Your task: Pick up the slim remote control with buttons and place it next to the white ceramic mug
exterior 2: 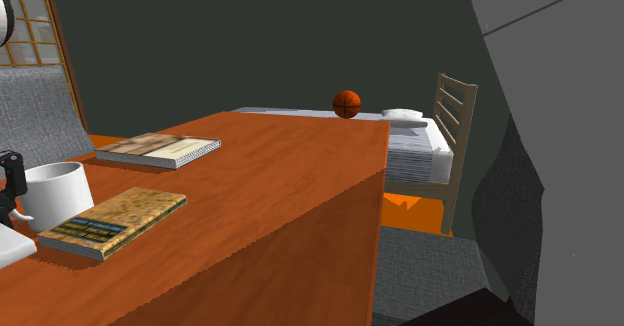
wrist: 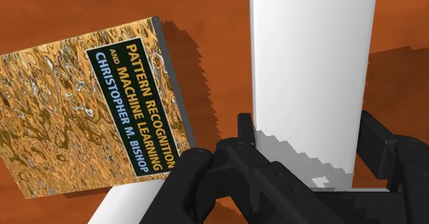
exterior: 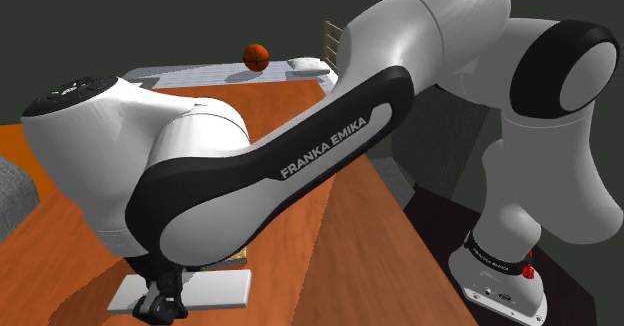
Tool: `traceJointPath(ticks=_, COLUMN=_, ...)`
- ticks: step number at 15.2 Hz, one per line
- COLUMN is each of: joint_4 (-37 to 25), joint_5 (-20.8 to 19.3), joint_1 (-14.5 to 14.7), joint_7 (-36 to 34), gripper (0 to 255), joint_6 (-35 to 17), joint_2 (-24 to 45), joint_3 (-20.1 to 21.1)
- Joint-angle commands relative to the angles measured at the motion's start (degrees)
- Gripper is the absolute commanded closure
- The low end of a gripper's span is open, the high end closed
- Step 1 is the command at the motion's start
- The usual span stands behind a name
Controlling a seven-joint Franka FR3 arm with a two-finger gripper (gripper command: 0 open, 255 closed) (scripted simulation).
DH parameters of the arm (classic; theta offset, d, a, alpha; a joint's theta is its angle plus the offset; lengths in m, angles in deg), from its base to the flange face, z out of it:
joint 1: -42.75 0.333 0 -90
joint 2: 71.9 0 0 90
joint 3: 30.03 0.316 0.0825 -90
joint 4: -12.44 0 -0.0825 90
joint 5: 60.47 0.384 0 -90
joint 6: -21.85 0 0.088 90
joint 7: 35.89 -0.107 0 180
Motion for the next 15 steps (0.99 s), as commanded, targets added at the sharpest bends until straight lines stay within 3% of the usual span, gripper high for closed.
traceJointPath(ticks=1, joint_4=0.9, joint_5=-0.1, joint_1=0.0, joint_7=-0.1, gripper=255, joint_6=-1.3, joint_2=0.4, joint_3=-0.1)
traceJointPath(ticks=15, joint_4=5.3, joint_5=-1.1, joint_1=0.1, joint_7=-0.8, gripper=255, joint_6=-8.7, joint_2=3.4, joint_3=-0.6)
